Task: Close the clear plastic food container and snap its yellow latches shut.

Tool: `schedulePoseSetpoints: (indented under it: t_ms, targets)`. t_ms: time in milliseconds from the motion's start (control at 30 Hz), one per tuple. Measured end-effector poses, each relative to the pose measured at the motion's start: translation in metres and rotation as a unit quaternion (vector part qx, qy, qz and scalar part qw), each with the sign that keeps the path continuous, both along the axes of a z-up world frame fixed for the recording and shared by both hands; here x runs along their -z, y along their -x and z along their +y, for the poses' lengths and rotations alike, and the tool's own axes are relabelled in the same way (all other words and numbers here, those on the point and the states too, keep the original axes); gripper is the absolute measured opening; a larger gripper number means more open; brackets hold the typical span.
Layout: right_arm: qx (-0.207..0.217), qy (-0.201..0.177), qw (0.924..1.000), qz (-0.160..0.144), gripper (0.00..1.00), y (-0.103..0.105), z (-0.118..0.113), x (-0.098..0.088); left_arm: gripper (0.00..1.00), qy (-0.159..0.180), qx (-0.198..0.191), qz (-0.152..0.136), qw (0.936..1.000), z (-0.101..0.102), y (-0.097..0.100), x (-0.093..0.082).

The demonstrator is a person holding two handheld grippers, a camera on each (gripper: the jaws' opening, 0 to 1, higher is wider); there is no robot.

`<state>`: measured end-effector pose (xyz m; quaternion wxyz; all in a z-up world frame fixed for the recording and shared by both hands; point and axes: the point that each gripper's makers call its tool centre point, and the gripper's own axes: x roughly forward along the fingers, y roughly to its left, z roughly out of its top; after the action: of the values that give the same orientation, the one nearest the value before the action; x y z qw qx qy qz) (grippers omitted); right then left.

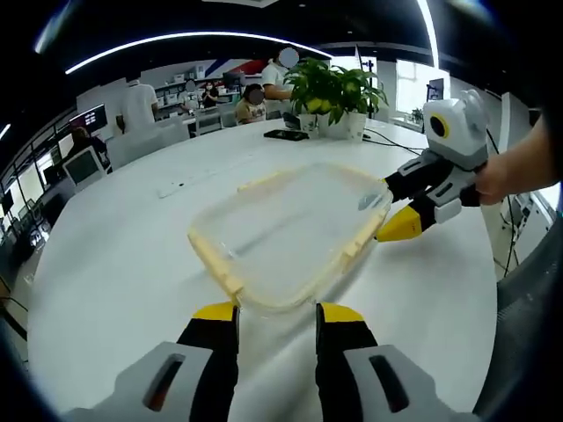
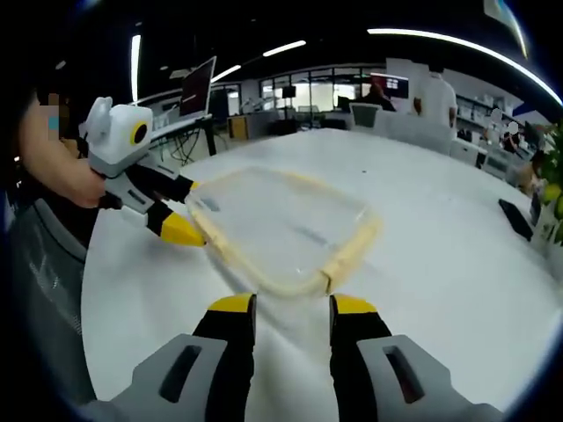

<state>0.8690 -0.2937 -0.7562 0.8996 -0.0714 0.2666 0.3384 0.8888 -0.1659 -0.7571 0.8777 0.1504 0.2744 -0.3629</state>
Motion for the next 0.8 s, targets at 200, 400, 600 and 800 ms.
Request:
schedulePoseSetpoints:
  t_ms: [200,400,600,800]
  targets:
    - [-0.010,0.005,0.9999,-0.003,0.28,0.000,0.021,0.000,0.26,-0.015,-0.004,-0.005,0.9999,0.021,0.001,0.003]
    - [-0.019,0.003,0.9998,-0.009,0.28,-0.004,0.044,0.000,0.25,-0.026,-0.018,-0.005,0.9995,0.046,0.004,0.005]
    - [-0.027,-0.005,0.9996,-0.011,0.27,-0.010,0.063,-0.003,0.25,-0.027,-0.040,-0.003,0.9988,0.068,0.007,0.005]
    - [-0.036,-0.004,0.9993,-0.013,0.26,-0.013,0.073,-0.006,0.25,-0.029,-0.049,-0.005,0.9984,0.077,0.003,0.004]
